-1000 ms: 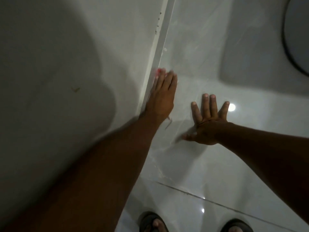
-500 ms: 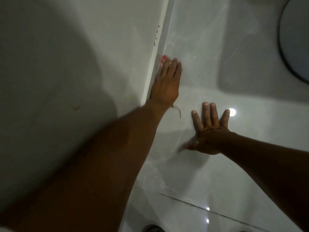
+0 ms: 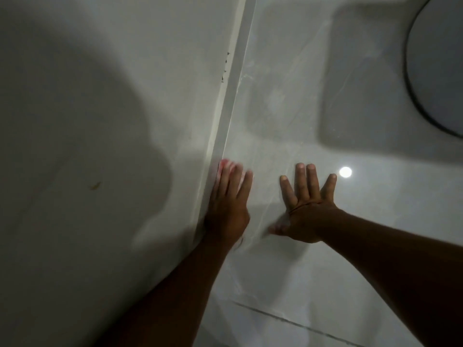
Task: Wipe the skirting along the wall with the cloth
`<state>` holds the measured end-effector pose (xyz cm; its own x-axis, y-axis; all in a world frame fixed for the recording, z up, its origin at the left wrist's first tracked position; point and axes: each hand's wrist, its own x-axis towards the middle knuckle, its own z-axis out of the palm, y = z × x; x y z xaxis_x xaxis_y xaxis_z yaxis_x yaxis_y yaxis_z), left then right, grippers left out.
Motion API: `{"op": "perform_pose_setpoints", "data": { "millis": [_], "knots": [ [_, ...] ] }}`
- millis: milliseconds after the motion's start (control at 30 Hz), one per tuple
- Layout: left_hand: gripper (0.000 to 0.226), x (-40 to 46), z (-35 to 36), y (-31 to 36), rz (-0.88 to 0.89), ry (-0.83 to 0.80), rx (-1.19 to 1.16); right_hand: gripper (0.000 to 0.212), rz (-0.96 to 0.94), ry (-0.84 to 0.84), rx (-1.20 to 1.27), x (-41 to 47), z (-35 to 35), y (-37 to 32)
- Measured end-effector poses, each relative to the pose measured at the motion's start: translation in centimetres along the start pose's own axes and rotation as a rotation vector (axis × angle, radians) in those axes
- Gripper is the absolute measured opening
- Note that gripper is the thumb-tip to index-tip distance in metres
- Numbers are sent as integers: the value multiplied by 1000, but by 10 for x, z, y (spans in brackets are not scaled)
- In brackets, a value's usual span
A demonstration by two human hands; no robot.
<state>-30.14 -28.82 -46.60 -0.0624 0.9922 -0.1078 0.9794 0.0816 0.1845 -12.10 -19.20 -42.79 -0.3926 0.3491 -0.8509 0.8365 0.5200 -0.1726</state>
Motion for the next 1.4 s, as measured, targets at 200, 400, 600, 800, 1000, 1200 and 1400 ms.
{"op": "perform_pose_setpoints", "data": {
  "millis": [200,400,600,800,1000,1200,1400],
  "knots": [
    [77,171,-21,0,291,-25,160,130,17,0,3,7,2,0],
    [72,245,-21,-1,281,-12,194,126,13,-18,5,7,3,2],
    [70,258,-28,-2,22,-20,166,125,15,-9,14,8,5,4],
    [74,181,-20,5,-63,7,83,128,27,-17,8,6,3,1],
    [66,-11,-2,10,-95,26,-15,128,23,-25,7,1,-1,-2],
    [63,-78,11,11,-105,17,-37,130,-11,49,43,2,8,2],
    [64,26,-2,8,-98,-19,-51,123,-22,106,47,6,15,5]
  ]
}}
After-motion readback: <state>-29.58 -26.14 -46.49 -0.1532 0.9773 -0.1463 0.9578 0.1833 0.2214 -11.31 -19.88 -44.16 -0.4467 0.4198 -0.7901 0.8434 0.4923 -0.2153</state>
